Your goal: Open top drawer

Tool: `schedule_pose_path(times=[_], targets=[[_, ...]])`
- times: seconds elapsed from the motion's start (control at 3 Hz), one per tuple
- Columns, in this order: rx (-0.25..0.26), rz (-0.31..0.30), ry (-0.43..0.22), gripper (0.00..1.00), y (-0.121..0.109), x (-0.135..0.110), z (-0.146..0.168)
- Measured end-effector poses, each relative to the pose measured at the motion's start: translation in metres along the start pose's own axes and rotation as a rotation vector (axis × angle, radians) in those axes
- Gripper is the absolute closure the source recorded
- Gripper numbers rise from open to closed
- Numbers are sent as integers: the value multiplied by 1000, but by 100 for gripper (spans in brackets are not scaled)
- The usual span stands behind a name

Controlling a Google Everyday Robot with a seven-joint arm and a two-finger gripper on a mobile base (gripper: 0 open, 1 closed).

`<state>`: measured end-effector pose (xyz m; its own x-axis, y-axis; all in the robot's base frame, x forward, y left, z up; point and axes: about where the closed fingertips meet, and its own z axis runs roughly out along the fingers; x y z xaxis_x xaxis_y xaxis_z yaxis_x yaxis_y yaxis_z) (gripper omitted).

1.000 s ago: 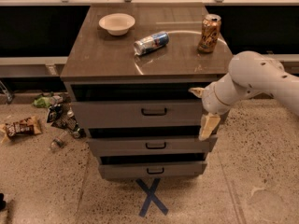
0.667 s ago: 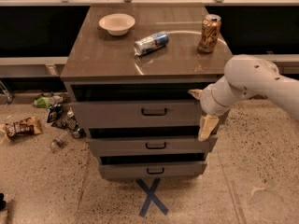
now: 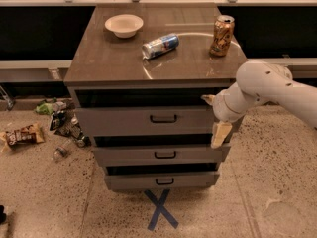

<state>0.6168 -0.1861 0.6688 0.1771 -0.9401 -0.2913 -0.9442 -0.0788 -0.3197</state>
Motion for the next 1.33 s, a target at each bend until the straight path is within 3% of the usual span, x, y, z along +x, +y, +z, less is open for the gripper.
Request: schedule_pose_path(times=[0.33, 0.67, 1.0, 1.33], targets=[[7, 21, 23, 18, -5, 7, 2], [-21, 43, 27, 49, -7, 4, -3], [-89, 41, 9, 72, -4, -12, -24], [-208, 64, -40, 100, 16, -36, -62]])
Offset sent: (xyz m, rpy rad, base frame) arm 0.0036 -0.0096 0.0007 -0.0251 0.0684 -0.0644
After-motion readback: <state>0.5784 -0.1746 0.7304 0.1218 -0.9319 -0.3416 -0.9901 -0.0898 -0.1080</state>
